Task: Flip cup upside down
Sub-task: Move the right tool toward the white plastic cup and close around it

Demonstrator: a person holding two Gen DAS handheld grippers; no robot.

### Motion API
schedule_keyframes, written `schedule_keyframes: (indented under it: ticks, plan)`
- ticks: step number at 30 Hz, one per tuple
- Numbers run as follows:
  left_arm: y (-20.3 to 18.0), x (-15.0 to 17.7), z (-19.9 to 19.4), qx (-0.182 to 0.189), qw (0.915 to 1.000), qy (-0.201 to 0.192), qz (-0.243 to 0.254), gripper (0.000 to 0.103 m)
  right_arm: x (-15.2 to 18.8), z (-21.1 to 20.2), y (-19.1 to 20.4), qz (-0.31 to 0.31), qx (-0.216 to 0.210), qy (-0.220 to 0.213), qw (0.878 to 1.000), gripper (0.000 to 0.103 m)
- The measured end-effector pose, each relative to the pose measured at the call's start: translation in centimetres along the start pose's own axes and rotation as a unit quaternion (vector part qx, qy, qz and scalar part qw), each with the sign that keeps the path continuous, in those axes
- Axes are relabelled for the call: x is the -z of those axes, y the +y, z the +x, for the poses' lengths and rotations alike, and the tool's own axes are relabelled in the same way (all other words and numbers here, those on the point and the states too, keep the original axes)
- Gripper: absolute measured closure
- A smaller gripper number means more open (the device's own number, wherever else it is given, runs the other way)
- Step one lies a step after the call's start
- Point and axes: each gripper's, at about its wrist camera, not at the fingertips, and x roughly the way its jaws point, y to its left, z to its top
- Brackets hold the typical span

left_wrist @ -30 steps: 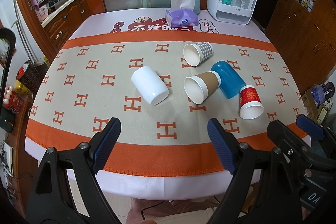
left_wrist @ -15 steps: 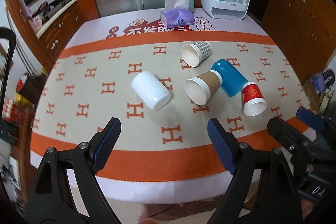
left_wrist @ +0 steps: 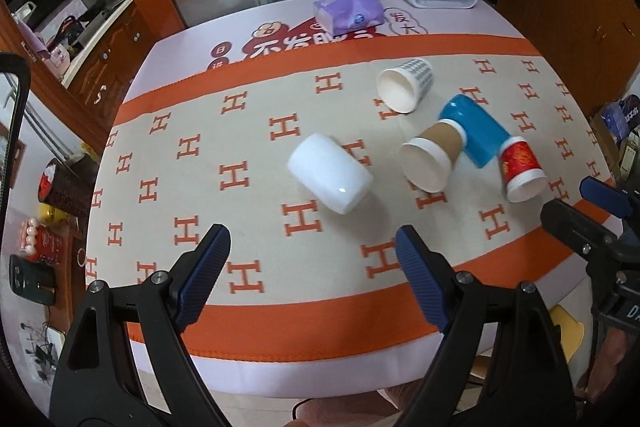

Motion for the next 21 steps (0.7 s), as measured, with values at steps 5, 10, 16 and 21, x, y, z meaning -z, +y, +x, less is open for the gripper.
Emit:
schedule_keyframes:
  ticks: [5,10,16,21]
  plan:
    - [3.0,-1.0,1.8,0.008,0.9999,0.008,-0.008,0.02,-1.6,2.6,3.0,-0.02,0.004,0.004,1.0,0.014]
    - [6.1,-1.4,4.7,0.01,0.9995,0.023,-0.02,0.02,-3.8,6.2,6.4,-0.036,-0.002,0.022,0.999,0.013]
    - [9.8,-1.0,8.5,0.023,0.9972,0.043,-0.056,0.02,-6.1,12.5,9.9,-0.077,-0.004,0.06,0.995,0.013]
    - [12.0,-0.8,11.3,0.026,0.995,0.052,-0.082,0.02,-7.1,18.3,11.3,-0.097,-0.007,0.093,0.991,0.013]
